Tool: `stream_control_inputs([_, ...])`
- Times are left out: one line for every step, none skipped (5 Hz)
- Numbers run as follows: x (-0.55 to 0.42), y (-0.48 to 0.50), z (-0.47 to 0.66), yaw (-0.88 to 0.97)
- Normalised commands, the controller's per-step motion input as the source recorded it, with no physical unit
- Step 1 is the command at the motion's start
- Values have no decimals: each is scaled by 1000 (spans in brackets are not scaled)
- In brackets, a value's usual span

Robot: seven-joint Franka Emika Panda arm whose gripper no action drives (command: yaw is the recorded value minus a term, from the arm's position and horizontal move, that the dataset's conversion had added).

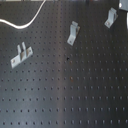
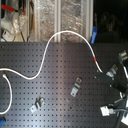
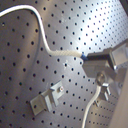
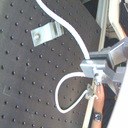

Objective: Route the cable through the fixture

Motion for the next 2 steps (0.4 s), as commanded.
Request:
stream_control_inputs([21,210,43,-49])
stream_control_inputs([-14,4,66,0])
